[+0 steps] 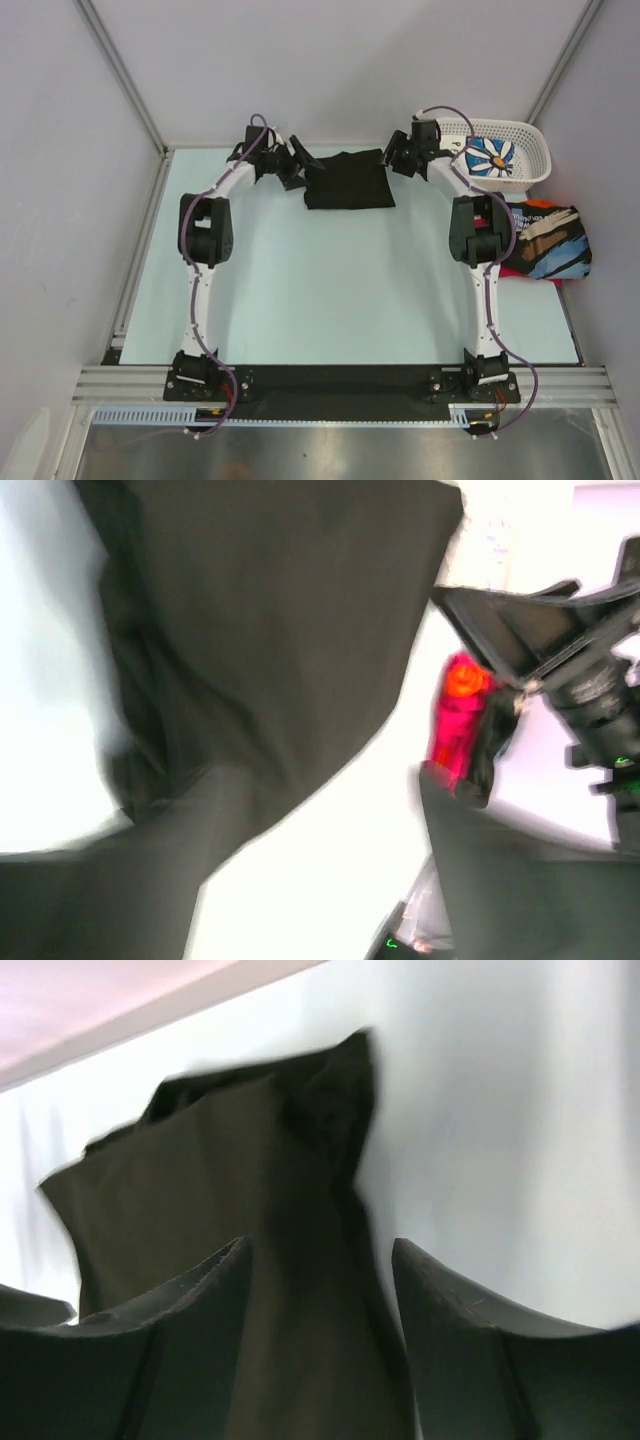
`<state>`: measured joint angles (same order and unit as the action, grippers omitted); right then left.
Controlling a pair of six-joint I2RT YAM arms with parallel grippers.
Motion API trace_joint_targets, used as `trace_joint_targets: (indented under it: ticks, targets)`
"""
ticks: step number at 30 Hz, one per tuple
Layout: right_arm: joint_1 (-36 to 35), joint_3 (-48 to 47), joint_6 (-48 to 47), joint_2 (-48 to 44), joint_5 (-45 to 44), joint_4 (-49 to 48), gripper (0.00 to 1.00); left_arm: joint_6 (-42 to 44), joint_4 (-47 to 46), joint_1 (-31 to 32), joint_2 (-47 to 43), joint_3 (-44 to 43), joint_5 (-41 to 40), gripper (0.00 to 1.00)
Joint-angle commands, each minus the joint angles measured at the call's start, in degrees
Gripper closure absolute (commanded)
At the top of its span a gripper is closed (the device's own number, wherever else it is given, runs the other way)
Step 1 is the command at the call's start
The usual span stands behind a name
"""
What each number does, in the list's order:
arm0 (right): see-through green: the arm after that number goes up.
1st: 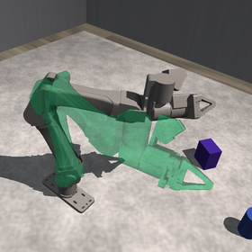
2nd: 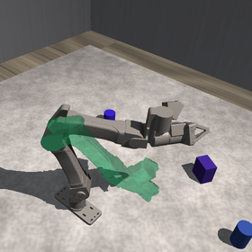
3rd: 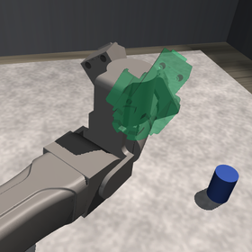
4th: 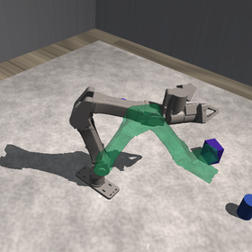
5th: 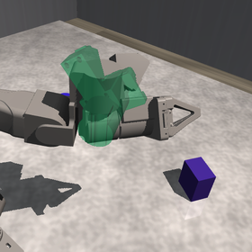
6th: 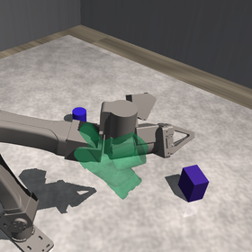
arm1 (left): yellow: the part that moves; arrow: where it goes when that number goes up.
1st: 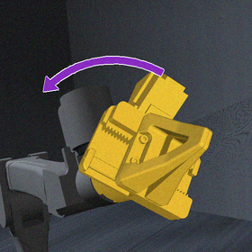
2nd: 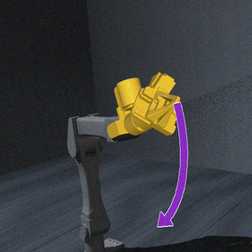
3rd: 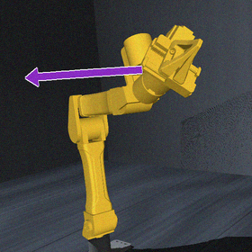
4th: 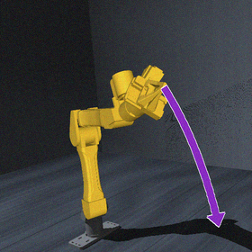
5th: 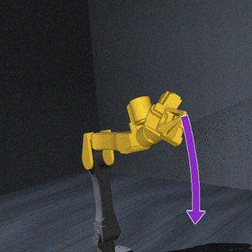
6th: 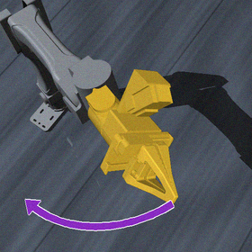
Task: Fold and stack the t-shirts
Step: Fold the long partially folded tshirt into a neat square
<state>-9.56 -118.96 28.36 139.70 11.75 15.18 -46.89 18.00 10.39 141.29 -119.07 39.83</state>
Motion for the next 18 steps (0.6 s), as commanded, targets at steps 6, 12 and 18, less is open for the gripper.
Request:
trace_joint_targets:
  ticks: [6,12,18]
  targets:
    - [-4.1,8.7,-2.5,-16.4,-0.1,-9.3,1.00,5.1,-2.5,0.7,-9.7,-0.1,4.3,1.00]
    - [-4.7,-1.5,-2.5,-4.8,2.9,-5.9,1.00,1.8,-2.5,1.1,0.4,-8.5,3.6,1.00]
    - [-4.7,-18.5,-1.6,7.2,1.8,-1.3,1.00,-3.2,-4.4,1.2,8.4,-17.7,1.5,1.00]
